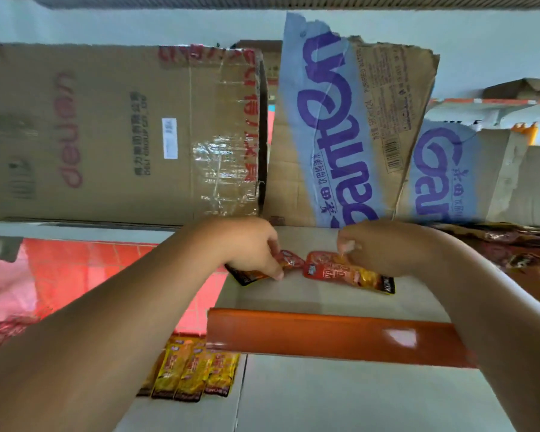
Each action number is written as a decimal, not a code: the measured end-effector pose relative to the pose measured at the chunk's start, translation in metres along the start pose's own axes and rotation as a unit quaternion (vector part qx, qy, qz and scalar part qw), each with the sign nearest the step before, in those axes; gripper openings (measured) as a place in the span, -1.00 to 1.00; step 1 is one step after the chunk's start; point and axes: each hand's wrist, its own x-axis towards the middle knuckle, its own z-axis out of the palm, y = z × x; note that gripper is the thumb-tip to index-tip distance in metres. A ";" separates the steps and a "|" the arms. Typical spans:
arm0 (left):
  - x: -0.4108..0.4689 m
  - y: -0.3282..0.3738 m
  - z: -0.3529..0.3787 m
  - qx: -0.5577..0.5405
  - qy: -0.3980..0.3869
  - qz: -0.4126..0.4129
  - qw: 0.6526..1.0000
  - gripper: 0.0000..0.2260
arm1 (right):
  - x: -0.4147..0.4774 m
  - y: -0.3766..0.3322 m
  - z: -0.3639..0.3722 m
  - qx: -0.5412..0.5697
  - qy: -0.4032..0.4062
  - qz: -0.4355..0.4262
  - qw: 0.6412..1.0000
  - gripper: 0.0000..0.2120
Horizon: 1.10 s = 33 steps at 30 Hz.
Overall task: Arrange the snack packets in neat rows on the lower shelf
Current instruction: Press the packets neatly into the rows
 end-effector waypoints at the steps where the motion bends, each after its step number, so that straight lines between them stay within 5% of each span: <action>1: -0.009 -0.013 0.002 -0.019 0.010 0.004 1.000 -0.53 | -0.003 -0.016 0.000 0.008 -0.008 0.003 1.000 -0.94; 10: -0.079 -0.117 0.025 -0.144 0.072 0.031 0.986 -0.73 | -0.006 -0.131 0.004 0.064 -0.005 0.013 0.998 -0.68; 21: -0.206 -0.300 0.063 -0.171 0.259 -0.065 0.948 -0.80 | 0.060 -0.342 0.057 0.160 0.153 -0.118 0.968 -0.81; 33: -0.276 -0.441 0.145 -0.153 0.312 -0.241 0.906 -0.50 | 0.155 -0.499 0.155 0.296 0.096 -0.219 0.925 -0.75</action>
